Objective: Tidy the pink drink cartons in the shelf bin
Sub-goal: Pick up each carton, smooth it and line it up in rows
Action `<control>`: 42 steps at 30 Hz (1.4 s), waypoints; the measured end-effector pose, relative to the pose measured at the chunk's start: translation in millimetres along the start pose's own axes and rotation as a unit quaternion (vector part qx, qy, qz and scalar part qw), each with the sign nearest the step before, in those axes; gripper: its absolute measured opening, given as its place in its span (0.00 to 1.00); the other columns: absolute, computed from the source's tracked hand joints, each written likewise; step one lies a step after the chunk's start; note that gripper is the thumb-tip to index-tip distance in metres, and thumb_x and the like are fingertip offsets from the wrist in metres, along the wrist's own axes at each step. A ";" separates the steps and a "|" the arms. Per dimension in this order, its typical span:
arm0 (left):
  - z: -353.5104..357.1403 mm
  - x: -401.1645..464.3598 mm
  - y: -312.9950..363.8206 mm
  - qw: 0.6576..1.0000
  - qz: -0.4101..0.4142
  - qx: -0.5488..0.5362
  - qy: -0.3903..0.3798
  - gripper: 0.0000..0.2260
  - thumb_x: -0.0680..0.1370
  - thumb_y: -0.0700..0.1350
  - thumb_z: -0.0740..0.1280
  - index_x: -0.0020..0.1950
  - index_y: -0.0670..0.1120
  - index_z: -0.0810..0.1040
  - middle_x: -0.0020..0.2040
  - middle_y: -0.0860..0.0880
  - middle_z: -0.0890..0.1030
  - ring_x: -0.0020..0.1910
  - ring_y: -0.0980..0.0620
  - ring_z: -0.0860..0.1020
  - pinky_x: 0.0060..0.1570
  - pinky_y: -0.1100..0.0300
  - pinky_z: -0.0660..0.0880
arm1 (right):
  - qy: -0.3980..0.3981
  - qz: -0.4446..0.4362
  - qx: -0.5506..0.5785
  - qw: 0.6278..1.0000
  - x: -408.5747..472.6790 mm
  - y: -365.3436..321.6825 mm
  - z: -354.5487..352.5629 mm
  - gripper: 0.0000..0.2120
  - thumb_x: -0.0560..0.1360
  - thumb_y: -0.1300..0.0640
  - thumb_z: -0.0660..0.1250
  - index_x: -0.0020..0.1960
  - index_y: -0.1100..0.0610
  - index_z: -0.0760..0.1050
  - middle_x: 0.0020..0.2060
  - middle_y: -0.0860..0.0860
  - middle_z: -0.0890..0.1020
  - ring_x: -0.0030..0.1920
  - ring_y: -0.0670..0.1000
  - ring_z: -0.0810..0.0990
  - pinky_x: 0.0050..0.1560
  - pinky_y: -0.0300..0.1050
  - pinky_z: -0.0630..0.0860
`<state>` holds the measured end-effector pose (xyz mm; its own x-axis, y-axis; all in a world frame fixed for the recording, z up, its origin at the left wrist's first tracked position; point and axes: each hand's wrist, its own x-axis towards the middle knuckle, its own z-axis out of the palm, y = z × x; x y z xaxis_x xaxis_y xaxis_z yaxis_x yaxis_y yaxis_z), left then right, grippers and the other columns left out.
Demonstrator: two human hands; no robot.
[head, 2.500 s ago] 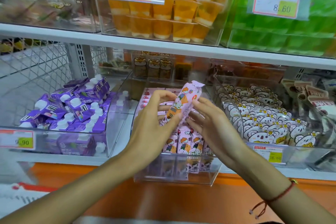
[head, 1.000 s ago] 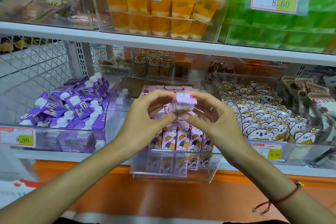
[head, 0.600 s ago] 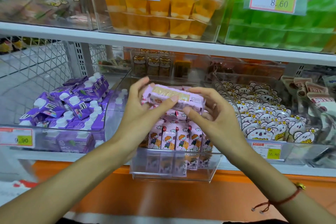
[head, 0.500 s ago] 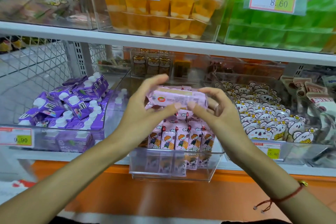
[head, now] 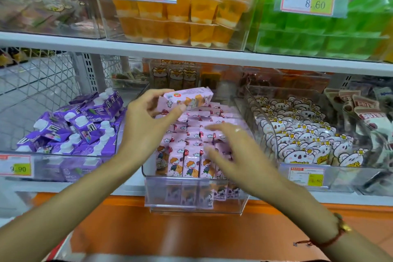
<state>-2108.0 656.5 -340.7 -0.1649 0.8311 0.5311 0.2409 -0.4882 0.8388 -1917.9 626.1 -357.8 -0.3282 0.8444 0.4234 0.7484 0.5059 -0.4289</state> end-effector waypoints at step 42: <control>92.9 98.1 -48.3 0.816 0.096 0.427 -0.378 0.15 0.79 0.55 0.63 0.62 0.51 0.77 0.60 0.50 0.78 0.56 0.49 0.76 0.48 0.57 0.72 | 0.049 0.122 0.063 0.989 -24.5 46.2 -24.0 0.10 0.76 0.45 0.61 0.57 0.40 0.66 0.43 0.33 0.76 0.37 0.39 0.79 0.40 0.50 0.77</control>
<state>-2046.9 786.3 -340.3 0.5141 0.8452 0.1458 0.8245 -0.5338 0.1876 -1861.4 624.5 -368.8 -0.0846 0.9258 0.3684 0.7189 0.3128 -0.6208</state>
